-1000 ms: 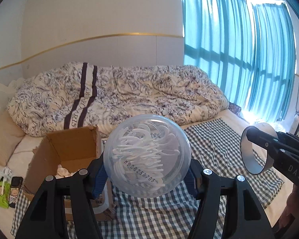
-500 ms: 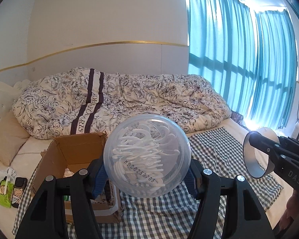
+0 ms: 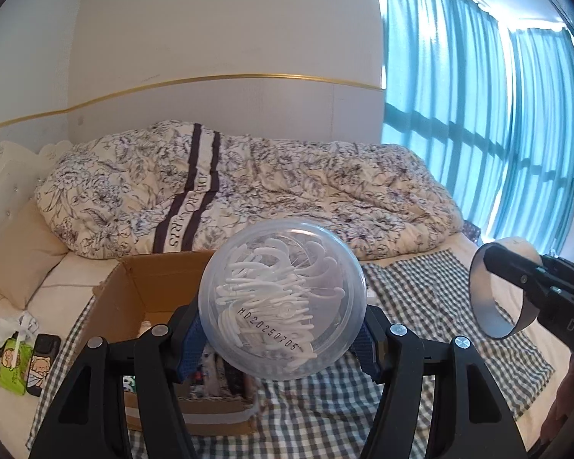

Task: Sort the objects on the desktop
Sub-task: 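Lift the floss jar and tape roll and carry both over the cardboard box, then release the floss jar into the box with the left gripper while the right gripper drops the tape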

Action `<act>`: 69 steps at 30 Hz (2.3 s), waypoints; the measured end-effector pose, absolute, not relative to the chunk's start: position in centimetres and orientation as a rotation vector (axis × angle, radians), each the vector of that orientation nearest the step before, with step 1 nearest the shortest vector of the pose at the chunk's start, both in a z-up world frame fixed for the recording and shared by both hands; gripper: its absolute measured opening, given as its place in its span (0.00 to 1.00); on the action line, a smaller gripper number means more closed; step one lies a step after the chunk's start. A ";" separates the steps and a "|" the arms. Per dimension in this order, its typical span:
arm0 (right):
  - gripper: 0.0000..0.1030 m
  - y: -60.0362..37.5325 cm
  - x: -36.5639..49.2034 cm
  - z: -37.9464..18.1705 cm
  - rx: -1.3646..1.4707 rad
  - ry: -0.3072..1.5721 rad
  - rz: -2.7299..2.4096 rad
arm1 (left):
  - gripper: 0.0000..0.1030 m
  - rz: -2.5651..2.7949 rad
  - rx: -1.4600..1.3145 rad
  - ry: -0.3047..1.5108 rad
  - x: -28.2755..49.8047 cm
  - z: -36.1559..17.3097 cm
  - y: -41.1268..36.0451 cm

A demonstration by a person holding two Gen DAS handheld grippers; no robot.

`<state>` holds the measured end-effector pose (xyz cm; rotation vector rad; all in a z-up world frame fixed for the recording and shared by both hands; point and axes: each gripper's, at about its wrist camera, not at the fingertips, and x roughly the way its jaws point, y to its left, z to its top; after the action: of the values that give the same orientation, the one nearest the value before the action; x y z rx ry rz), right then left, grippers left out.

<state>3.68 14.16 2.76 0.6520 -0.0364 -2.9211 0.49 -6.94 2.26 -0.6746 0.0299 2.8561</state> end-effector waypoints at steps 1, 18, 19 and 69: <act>0.27 13.8 3.4 2.7 0.654 -0.035 -2.918 | 0.64 2.863 -0.676 0.028 0.4 2.2 -7.3; 0.27 6.8 -1.7 2.2 0.662 0.053 -2.795 | 0.64 2.957 -0.728 -0.010 -3.3 1.4 -13.1; 0.27 6.5 -2.0 2.1 0.665 0.058 -2.788 | 0.64 2.960 -0.736 -0.012 -3.5 1.3 -13.5; 0.27 -8.2 -12.5 -5.0 0.902 0.168 -2.424 | 0.64 2.966 -1.185 0.011 -12.6 -5.2 -24.3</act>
<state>-12.51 -8.17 -4.98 0.9019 0.1680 -2.4243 -12.62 -24.33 -5.23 -1.1848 0.0106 2.9658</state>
